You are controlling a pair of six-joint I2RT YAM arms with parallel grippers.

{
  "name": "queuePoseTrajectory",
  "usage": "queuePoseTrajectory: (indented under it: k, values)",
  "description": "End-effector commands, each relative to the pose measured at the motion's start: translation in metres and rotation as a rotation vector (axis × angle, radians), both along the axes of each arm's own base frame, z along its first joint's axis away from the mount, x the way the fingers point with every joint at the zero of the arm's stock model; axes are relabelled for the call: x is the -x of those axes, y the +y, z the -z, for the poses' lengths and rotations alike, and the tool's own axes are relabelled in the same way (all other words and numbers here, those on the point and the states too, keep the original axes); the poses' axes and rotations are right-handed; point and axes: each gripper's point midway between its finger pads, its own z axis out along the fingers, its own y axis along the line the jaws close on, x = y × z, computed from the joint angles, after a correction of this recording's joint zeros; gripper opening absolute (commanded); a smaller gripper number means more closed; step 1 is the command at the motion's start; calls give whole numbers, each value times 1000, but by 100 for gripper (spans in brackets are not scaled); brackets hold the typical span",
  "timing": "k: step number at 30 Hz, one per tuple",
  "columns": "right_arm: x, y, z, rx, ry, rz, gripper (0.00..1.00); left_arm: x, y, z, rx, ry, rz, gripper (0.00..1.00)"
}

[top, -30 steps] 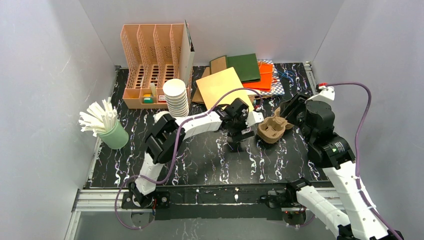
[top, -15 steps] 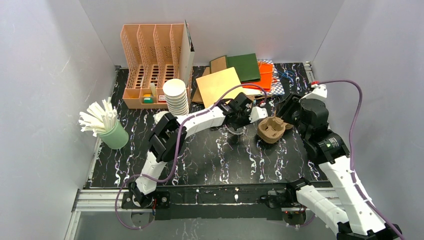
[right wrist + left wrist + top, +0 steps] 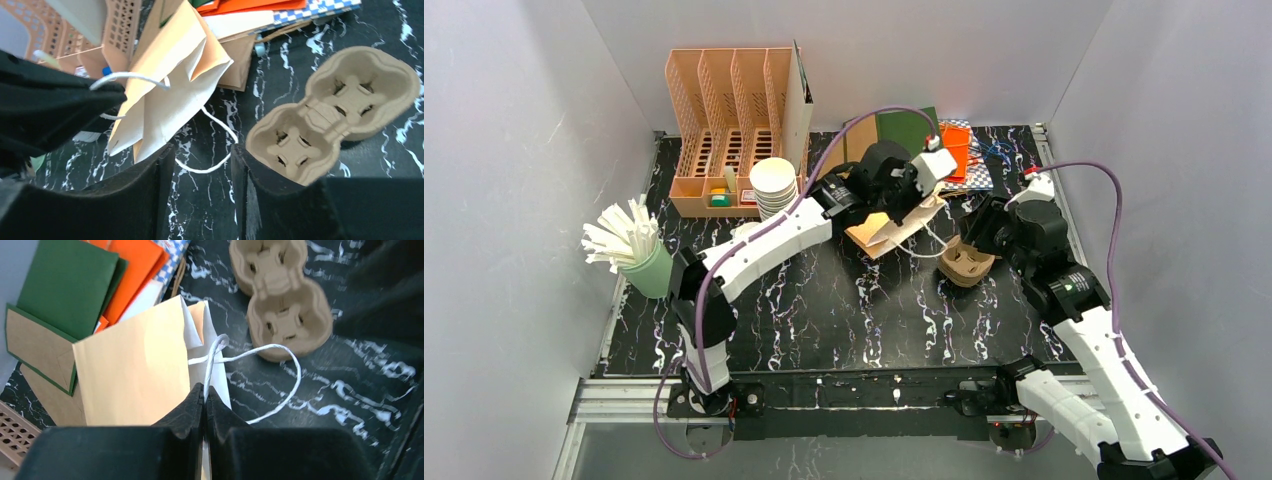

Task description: Pack the takeout coffee

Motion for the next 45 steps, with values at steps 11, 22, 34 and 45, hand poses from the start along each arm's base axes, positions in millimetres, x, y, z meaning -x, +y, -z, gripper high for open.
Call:
queuePoseTrajectory:
  k: [11, 22, 34, 45]
  values:
    - [16, 79, -51, -161, -140, -470, 1, 25, -11, -118, 465, 180, -138, 0]
    - [-11, 79, -15, -168, 22, -359, 1, 42, 0, -171, 689, 218, -155, 0]
    - [-30, 44, 21, -62, 153, -115, 1, 66, 49, -211, 809, 156, -198, 0]
    - [-44, -2, 30, 200, 182, 137, 1, 59, 117, -192, 631, 32, -429, 0]
